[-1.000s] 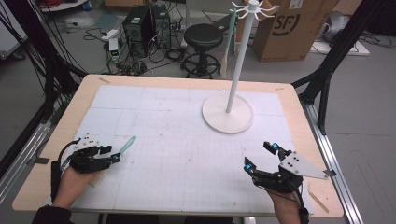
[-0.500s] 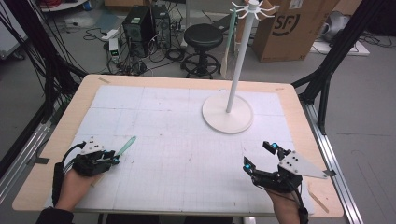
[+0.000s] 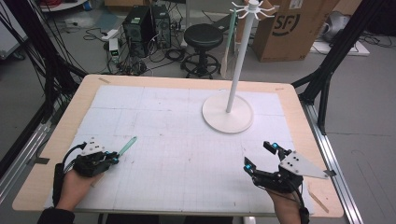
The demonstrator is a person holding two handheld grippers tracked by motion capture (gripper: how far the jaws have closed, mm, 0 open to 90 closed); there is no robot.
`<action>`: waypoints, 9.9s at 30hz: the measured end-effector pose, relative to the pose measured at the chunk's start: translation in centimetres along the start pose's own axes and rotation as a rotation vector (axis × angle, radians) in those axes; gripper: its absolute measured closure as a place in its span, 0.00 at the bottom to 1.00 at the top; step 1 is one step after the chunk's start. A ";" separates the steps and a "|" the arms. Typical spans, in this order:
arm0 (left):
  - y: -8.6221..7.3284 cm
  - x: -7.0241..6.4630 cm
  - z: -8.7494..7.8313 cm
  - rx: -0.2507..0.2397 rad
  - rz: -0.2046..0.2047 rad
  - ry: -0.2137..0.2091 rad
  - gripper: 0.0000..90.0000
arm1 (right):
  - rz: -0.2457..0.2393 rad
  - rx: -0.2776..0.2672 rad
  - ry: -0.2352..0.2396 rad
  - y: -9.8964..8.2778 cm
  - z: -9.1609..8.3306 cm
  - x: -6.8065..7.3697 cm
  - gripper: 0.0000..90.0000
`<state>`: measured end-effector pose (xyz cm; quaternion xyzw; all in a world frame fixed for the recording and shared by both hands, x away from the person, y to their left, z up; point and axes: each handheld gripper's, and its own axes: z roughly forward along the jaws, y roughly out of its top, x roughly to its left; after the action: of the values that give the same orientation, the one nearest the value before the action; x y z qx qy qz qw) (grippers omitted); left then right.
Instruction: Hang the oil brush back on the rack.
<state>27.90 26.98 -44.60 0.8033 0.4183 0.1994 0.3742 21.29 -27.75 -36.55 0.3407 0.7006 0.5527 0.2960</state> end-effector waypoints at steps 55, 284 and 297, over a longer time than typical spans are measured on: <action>4.0 -2.2 -6.3 -0.403 -0.049 -0.075 0.90 | -0.023 0.001 0.059 1.5 1.7 1.1 0.19; 5.5 -5.6 -6.4 -0.595 0.087 -0.267 0.23 | 0.083 -0.147 0.694 13.9 11.1 -1.9 0.92; 5.7 -4.0 -7.3 -0.603 0.071 -0.211 0.23 | 0.097 -0.167 0.649 16.5 12.2 -6.6 0.92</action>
<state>23.95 24.72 -35.57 0.6866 0.2709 0.2428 0.6296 37.30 -23.52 -22.79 0.1545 0.6935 0.7014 0.0580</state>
